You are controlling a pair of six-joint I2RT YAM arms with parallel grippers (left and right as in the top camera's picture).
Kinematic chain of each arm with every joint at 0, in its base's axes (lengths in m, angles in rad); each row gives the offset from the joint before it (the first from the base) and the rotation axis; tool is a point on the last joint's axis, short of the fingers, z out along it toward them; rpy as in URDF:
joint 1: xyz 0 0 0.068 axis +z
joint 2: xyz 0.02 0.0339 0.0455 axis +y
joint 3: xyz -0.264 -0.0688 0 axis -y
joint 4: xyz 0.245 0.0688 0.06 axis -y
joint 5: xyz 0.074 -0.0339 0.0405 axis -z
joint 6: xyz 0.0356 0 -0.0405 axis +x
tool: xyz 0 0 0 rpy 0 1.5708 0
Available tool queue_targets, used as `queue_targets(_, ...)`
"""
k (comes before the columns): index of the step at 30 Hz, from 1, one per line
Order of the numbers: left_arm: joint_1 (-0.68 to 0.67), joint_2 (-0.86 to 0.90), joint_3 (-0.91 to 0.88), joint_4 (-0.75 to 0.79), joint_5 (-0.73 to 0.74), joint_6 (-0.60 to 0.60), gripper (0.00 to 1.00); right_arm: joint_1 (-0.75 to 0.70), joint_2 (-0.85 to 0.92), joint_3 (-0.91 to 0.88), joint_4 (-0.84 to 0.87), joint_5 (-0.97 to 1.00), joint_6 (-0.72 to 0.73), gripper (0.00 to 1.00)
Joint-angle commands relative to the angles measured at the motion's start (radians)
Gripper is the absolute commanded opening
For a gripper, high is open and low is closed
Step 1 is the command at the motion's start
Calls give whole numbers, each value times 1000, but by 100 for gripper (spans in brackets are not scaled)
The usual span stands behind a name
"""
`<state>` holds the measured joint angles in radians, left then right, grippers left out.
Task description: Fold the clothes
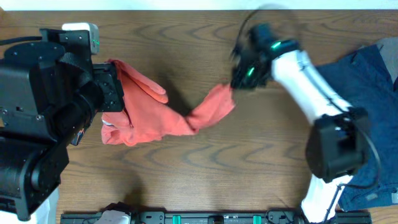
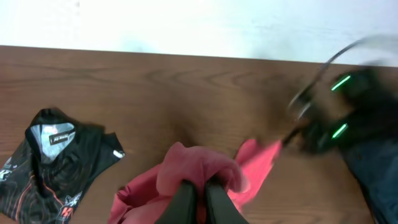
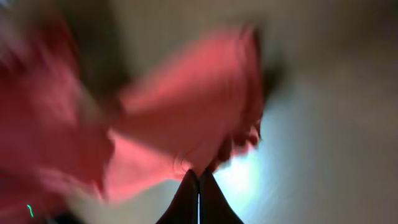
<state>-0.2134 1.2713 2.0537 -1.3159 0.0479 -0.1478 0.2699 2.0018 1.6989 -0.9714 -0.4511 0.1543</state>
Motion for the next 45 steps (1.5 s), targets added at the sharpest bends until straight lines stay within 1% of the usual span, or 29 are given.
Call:
queue_targets(1,2,7,12,-9,-15,21,6,-128,-67,103,56,-17,148,1)
queue_targets(2,2,9,12,-16,-15,21,6,-153,-67,103,74,-17,167,10)
queue_targets(4,2,14,12,-28,-15,21,6,-185,-63,98,58,-16,184,57)
queue_targets(5,2,18,12,-32,-15,21,6,-194,-60,92,39,-16,175,70)
queue_targets(6,2,22,12,-34,-15,21,6,-200,-58,84,9,-15,151,72)
queue_targets(11,2,38,12,-34,-15,21,6,-187,-53,36,-156,117,44,72)
queue_targets(14,2,48,12,-34,-15,21,6,-160,-53,-30,-197,122,-20,71)
queue_targets(16,2,52,12,-34,-15,21,6,-138,-53,-85,-179,123,-36,69)
queue_targets(19,2,57,12,-34,-15,21,6,-103,-53,-182,-76,123,-40,65)
queue_targets(22,2,59,12,-34,-15,20,6,-68,-53,-275,100,135,-38,64)
queue_targets(26,2,58,12,-38,-15,20,6,-28,-53,-376,334,202,-10,68)
queue_targets(29,2,60,12,-46,-15,20,6,-11,-53,-414,441,296,48,73)
queue_targets(32,2,61,12,-51,-15,20,6,-8,-53,-434,514,344,69,75)
queue_targets(36,2,61,12,-57,-15,20,6,-8,-48,-462,584,347,69,75)
queue_targets(42,2,61,12,-58,-15,20,6,9,10,-466,603,337,69,72)
queue_targets(43,2,61,12,-58,-15,20,6,9,21,-466,607,336,69,70)
queue_targets(45,2,61,12,-58,-15,20,6,9,35,-466,622,334,70,61)
